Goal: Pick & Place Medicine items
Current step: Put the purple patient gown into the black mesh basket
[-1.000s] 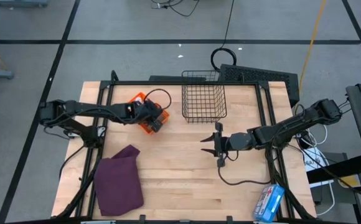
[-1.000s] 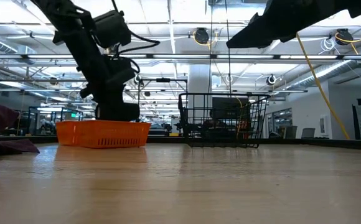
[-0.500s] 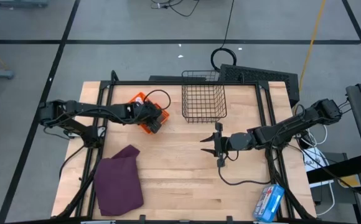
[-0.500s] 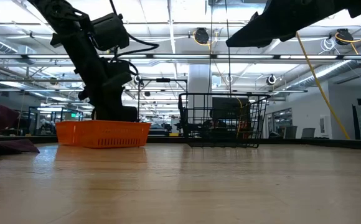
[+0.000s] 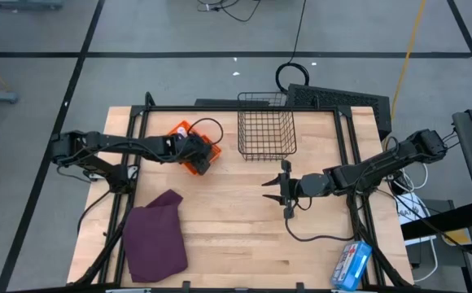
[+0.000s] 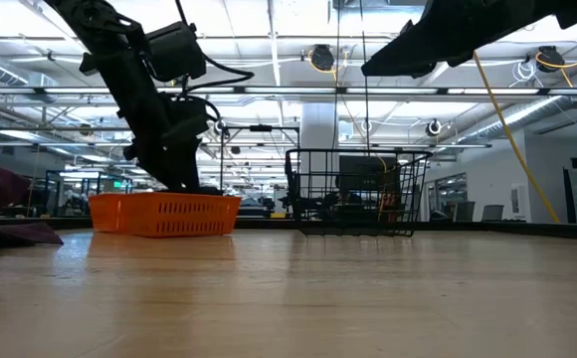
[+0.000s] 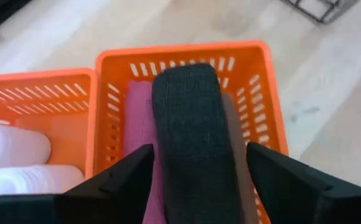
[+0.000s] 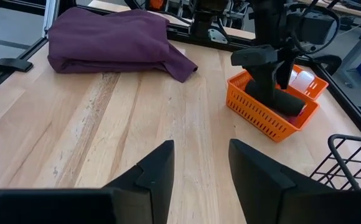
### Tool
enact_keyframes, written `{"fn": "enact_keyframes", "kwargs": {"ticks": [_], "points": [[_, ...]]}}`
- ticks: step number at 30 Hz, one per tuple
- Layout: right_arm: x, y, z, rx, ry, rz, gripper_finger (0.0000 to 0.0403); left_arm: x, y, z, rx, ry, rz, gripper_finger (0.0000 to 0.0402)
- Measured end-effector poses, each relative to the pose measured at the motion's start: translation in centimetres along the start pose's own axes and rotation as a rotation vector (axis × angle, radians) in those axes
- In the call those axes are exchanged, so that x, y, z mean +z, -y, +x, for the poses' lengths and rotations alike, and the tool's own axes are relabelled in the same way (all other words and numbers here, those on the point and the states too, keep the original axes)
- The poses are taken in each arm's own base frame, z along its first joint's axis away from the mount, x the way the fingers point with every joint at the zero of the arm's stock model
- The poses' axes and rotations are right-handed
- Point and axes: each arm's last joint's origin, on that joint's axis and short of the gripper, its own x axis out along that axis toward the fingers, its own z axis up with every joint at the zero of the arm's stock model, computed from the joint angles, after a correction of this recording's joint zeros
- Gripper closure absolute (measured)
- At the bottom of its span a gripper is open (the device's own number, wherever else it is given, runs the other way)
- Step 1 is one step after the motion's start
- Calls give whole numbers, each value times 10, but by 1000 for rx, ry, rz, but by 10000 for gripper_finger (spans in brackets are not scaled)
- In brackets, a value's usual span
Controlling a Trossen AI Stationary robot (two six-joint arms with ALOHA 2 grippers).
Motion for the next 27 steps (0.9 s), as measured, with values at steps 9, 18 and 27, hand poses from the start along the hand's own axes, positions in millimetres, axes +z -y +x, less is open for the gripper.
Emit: {"fn": "enact_keyframes", "kwargs": {"ticks": [9,18,27], "points": [[0,0,0,0,-3,0,261,16,9,-53,-131,-173,-34,125],[0,0,0,2,-3,0,261,-28,44,-120,-246,-344,-105,148],[0,-2,0,49,2,2,261,-113,94,-169,-264,-574,-184,176]]}}
